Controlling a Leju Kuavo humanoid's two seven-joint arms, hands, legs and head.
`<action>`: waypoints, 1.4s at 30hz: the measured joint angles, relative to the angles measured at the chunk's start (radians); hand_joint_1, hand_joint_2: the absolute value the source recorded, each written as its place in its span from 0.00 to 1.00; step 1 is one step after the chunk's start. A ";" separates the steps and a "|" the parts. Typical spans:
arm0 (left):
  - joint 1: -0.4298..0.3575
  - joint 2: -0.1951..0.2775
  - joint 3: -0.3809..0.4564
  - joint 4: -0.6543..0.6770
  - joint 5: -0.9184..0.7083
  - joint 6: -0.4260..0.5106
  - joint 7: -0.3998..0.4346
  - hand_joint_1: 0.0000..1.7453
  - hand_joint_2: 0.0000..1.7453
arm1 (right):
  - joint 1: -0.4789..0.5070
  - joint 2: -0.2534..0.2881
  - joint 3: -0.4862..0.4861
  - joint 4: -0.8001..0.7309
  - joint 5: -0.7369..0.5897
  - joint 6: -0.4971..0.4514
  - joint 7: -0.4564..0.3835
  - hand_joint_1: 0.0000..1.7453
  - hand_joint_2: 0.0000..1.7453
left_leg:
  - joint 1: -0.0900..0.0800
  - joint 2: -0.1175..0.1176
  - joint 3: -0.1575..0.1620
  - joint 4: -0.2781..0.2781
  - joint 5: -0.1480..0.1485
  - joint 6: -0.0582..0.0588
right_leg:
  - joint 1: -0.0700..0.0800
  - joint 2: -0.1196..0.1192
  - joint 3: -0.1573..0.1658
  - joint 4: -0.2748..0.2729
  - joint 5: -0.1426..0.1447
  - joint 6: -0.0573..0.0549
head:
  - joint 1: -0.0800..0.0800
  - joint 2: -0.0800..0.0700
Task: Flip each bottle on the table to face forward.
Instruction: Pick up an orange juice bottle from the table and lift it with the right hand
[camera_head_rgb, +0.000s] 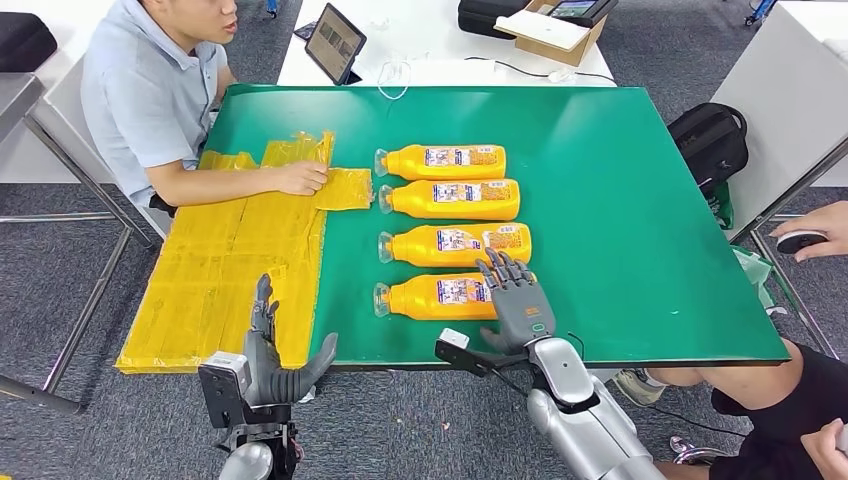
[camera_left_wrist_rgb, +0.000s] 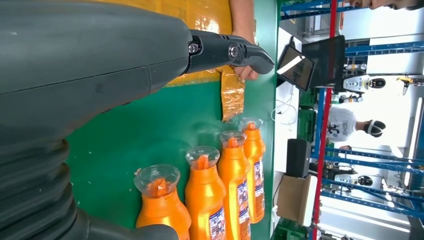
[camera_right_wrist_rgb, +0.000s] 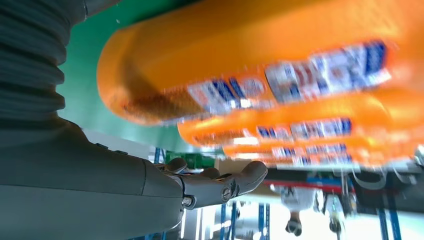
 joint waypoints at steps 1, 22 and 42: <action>-0.001 -0.001 0.001 0.000 0.000 -0.001 0.000 0.00 1.00 | -0.009 -0.001 0.004 0.015 0.002 0.010 0.007 0.00 1.00 | 0.000 0.000 0.000 0.000 0.000 0.000 | 0.000 0.000 0.000 0.000 0.000 0.000 | 0.000 0.000; -0.007 -0.004 0.013 0.001 -0.009 -0.012 0.009 0.00 1.00 | -0.111 -0.036 0.037 0.160 0.033 0.056 0.078 0.00 1.00 | 0.000 0.000 0.001 0.000 0.000 0.000 | 0.000 0.000 0.001 0.000 0.000 0.000 | 0.000 0.000; -0.013 -0.004 0.006 0.016 -0.026 -0.013 0.021 0.00 1.00 | -0.171 -0.006 0.038 0.319 -0.110 0.095 -0.071 1.00 1.00 | 0.000 0.001 0.010 0.000 -0.001 0.000 | 0.000 0.000 0.008 0.000 0.000 0.000 | 0.000 0.000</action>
